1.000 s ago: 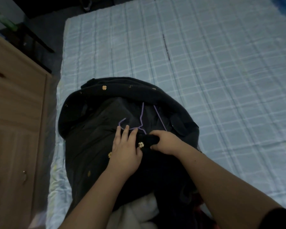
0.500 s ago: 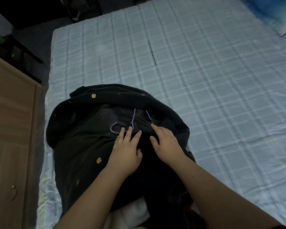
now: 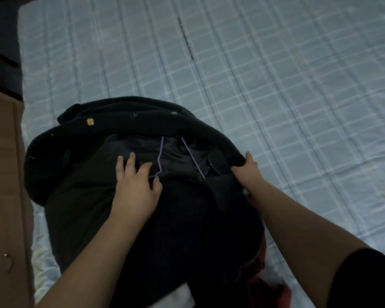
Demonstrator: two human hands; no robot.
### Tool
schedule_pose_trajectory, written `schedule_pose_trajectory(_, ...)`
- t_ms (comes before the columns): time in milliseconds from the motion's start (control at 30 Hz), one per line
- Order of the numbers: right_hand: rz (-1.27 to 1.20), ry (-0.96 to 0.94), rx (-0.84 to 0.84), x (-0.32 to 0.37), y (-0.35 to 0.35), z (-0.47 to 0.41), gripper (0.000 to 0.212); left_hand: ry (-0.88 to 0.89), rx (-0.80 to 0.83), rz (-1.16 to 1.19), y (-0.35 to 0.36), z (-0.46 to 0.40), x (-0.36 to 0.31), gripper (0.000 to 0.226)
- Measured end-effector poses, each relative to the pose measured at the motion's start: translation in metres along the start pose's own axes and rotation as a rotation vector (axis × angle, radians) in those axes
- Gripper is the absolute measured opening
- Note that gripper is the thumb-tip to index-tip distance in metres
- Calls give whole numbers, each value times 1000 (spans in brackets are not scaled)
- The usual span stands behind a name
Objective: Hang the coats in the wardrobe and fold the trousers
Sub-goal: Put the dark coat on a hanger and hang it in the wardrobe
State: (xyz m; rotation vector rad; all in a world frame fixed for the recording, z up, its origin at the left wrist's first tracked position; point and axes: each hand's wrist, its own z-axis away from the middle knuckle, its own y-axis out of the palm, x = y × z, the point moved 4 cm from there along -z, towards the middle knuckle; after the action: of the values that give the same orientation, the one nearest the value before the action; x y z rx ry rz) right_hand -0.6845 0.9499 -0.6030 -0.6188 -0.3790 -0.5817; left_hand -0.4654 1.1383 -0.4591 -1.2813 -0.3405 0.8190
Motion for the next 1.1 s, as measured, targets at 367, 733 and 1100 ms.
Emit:
schedule_pose_trajectory(367,-189,-324,-135,18,-2,58,77,-306,-273,914,-23,14,-21,68)
schedule_pose_trajectory(733,-587,-190,-42,27,-32,108,75,-390,-208,1216,-37,26,-33,36)
schedule_pose_trajectory(1100,-640,-319,333,94,-73,238,24,-172,-369,1361,-108,111,-5,37)
